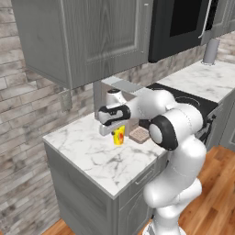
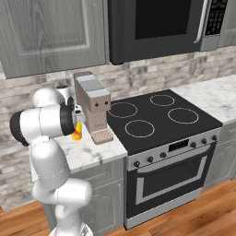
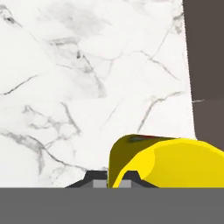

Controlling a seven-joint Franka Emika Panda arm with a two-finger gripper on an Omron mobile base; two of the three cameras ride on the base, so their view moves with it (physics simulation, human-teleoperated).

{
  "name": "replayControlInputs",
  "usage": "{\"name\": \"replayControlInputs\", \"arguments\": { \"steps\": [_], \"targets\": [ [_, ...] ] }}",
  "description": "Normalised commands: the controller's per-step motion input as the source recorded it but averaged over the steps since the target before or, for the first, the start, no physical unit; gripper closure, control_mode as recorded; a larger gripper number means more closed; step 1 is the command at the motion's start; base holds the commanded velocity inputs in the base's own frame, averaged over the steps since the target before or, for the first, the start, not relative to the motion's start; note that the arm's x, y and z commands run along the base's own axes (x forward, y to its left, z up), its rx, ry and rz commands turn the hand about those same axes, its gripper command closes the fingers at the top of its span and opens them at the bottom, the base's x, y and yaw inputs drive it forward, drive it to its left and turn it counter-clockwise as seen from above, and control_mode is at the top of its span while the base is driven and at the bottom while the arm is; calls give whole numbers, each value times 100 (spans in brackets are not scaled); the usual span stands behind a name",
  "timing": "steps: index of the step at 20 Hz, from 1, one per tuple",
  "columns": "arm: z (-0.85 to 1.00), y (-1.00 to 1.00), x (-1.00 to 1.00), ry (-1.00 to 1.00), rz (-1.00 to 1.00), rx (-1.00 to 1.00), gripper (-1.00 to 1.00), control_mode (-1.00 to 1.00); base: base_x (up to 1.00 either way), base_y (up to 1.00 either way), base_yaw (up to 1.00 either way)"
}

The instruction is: Pick the cup and bowl from the counter and place them on the counter next to the sink.

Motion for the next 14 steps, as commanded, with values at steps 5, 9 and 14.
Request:
{"name": "replayControlInputs", "arguments": {
  "steps": [5,9,14],
  "targets": [
    [20,-59,-39,0,-2,0,100,-100,0,0,0],
    [45,-40,-51,0,0,0,100,-100,0,0,0],
    [51,-14,-83,0,0,0,100,-100,0,0,0]
  ]
}}
